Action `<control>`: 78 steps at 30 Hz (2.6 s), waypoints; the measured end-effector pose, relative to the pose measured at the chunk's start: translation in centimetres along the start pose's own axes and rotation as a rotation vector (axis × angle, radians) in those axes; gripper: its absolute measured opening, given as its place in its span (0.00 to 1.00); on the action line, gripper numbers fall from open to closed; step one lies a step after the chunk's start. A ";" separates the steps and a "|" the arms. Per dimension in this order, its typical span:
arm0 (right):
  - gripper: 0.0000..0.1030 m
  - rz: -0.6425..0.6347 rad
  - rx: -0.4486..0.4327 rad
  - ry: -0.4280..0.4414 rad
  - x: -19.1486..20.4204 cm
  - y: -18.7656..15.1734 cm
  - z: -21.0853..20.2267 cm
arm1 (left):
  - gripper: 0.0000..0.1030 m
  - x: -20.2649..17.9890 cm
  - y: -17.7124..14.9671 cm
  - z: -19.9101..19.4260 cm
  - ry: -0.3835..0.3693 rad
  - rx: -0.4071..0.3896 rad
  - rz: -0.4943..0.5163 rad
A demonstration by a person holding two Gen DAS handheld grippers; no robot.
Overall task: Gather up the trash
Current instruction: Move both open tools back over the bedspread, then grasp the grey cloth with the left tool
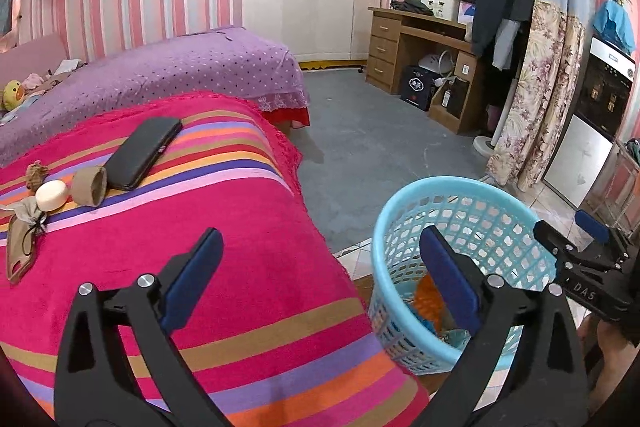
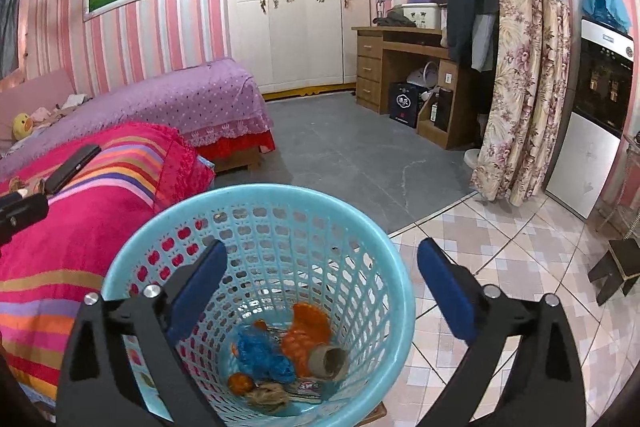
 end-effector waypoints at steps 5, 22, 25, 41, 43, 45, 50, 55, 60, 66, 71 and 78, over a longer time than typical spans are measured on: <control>0.95 0.011 -0.033 0.007 1.9 1.6 -1.5 | 0.94 2.5 0.2 -1.7 0.011 -0.008 -0.012; 0.95 -0.078 -0.116 0.254 19.1 5.8 -4.0 | 0.94 20.5 2.6 -7.4 0.190 -0.017 -0.113; 0.95 -0.109 -0.110 0.287 22.3 5.7 -3.7 | 0.94 24.3 2.7 -7.7 0.243 -0.022 -0.123; 0.95 -0.195 -0.132 0.384 33.3 8.7 -2.3 | 0.95 34.6 1.7 -7.3 0.354 -0.026 -0.220; 0.95 -0.205 -0.126 0.392 34.5 8.8 -1.6 | 0.95 35.0 1.6 -7.1 0.349 -0.022 -0.220; 0.95 -0.220 -0.119 0.400 35.8 8.6 -0.9 | 0.94 35.5 1.5 -6.9 0.352 -0.024 -0.218; 0.95 -0.253 -0.075 0.400 38.2 7.0 1.4 | 0.94 36.8 1.5 -5.8 0.355 -0.005 -0.234; 0.95 -0.307 -0.028 0.379 39.6 6.8 3.8 | 0.94 38.1 2.2 -3.6 0.337 0.013 -0.266; 0.95 -0.292 -0.003 0.375 39.6 7.5 5.1 | 0.91 38.3 3.3 -1.5 0.297 0.015 -0.303; 0.95 -0.267 0.048 0.368 39.9 7.8 7.0 | 0.41 38.4 3.4 2.1 0.260 0.110 -0.296; 0.95 -0.264 0.068 0.405 41.6 8.0 7.6 | 0.07 38.6 3.3 1.7 0.191 0.103 -0.308; 0.94 -0.296 0.118 0.443 45.7 7.7 8.1 | 0.02 39.9 3.5 -1.4 0.213 0.058 -0.298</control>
Point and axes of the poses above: each gripper's, at about its wrist camera, not at the fingertips, and z roughly the way its jaws point, x to its left, y to its top, the point moved 2 cm from there along z, roughly the way its jaws point, and after that the axes turned 7 degrees about -z, right-handed, at the moved point
